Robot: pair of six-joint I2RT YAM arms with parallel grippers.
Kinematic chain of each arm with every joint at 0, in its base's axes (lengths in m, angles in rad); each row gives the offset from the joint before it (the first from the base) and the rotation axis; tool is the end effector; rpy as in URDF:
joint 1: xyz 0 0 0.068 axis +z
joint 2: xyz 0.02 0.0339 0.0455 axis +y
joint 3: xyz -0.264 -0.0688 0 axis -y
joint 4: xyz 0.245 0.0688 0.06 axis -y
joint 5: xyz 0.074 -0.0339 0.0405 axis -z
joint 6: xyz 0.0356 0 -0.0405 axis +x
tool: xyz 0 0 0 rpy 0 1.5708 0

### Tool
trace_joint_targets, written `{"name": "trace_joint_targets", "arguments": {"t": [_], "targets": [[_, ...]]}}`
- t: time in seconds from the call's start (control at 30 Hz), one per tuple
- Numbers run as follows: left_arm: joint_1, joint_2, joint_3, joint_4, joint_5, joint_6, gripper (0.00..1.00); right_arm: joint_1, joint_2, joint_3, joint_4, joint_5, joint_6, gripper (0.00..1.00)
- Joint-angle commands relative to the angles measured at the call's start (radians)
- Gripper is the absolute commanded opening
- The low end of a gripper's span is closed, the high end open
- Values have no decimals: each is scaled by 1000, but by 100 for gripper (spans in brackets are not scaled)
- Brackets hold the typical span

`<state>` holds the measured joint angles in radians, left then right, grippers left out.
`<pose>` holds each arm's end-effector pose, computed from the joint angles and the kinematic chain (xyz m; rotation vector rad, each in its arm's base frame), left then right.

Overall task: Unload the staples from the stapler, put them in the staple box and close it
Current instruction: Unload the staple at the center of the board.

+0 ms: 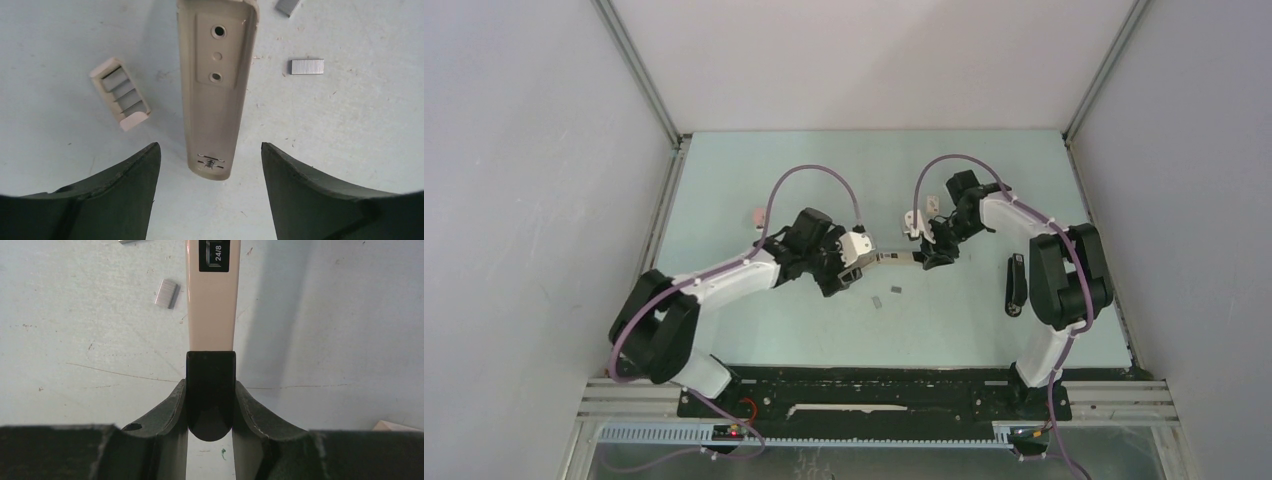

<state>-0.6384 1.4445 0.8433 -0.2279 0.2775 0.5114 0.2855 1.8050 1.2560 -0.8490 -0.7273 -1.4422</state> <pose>0.2318 -0.1841 0.2065 1.4091 1.9360 -0.3922 0.3185 0.1181 0.1945 -1.9704 1.5739 0.6839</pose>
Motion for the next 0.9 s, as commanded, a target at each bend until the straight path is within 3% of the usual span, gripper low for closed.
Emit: {"name": "trace_joint_targets", "arguments": {"t": [0.0, 0.1, 0.27, 0.53, 0.6, 0.73, 0.77, 0.87], "targets": [[-8, 86, 132, -97, 62, 94, 78, -20, -57, 24, -26, -68, -45, 0], [-15, 124, 161, -100, 57, 102, 77, -37, -58, 25, -40, -77, -67, 0], [-21, 195, 220, -122, 74, 84, 67, -69, -66, 24, -61, -112, -95, 0], [-37, 265, 216, -77, 59, 44, 64, -97, -59, 24, -87, -159, -118, 0], [-37, 260, 208, -60, 51, 36, 50, -97, -54, 24, -87, -159, -121, 0], [-35, 241, 196, -44, 32, 16, 6, -98, -50, 24, -78, -152, -116, 0], [-36, 223, 183, -28, 24, 7, 1, -98, -49, 24, -78, -151, -114, 0], [-37, 141, 130, 13, -4, -11, 0, -102, -51, 25, -73, -145, -105, 0]]}}
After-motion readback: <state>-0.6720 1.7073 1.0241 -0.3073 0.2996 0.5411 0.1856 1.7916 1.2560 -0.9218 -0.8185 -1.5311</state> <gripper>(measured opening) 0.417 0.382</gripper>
